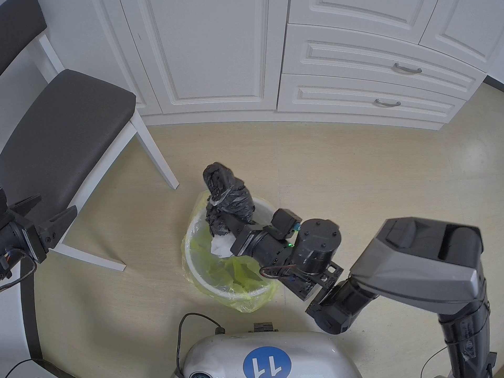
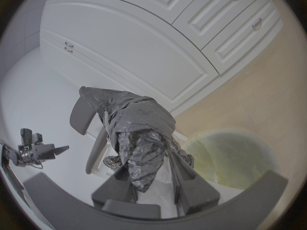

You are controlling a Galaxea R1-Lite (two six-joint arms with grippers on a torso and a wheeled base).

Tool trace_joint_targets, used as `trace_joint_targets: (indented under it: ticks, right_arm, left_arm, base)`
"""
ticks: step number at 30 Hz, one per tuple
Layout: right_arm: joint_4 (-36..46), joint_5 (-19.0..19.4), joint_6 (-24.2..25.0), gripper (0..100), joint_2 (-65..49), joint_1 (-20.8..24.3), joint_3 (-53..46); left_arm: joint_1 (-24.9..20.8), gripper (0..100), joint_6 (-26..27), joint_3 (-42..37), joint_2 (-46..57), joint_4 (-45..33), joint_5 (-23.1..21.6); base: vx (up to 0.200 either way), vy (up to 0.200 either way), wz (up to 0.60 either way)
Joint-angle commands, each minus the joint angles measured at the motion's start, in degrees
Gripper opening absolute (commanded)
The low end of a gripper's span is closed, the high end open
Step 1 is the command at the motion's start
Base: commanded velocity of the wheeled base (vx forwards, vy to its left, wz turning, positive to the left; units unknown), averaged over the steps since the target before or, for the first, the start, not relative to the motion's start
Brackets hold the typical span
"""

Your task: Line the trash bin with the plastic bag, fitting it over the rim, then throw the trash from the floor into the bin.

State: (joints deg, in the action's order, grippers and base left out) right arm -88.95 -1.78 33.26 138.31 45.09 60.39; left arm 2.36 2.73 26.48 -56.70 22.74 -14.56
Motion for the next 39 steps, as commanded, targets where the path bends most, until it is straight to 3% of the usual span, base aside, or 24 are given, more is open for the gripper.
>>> trace_joint_targets:
  ticks: [1, 4, 17, 36, 37, 39]
  right_arm:
    - [-1.0, 4.7, 0.1, 0, 9.4, 0.1, 4.5]
    - [-1.0, 9.1, -0.6, 0, 11.4, -1.0, 6.9]
    - [-1.0, 9.9, -3.3, 0, 13.6, -6.5, 11.4]
    - [-1.0, 10.0, -3.5, 0, 14.7, -5.4, 10.7]
    - [-1.0, 10.0, -3.6, 100, 14.7, -5.4, 10.7]
    - [-1.0, 10.0, -3.6, 100, 14.7, -5.4, 10.7]
  left_arm:
    - [0.4, 100, 0.4, -0.1, -0.4, 0.0, -0.2]
    - [0.4, 100, 0.4, -0.1, -0.5, 0.0, -0.2]
    - [0.6, 100, 0.6, -0.5, -1.2, 0.1, -0.2]
    - [0.6, 100, 1.6, -0.8, -1.6, 0.1, -0.2]
    - [0.6, 100, 1.6, -0.8, -1.6, 0.1, -0.2]
    - [0.6, 100, 1.6, -0.8, -1.6, 0.1, -0.2]
  base:
    - [0.000, 0.000, 0.00]
    - [0.000, 0.000, 0.00]
    - [0.000, 0.000, 0.00]
    - [0.000, 0.000, 0.00]
    - [0.000, 0.000, 0.00]
    - [0.000, 0.000, 0.00]
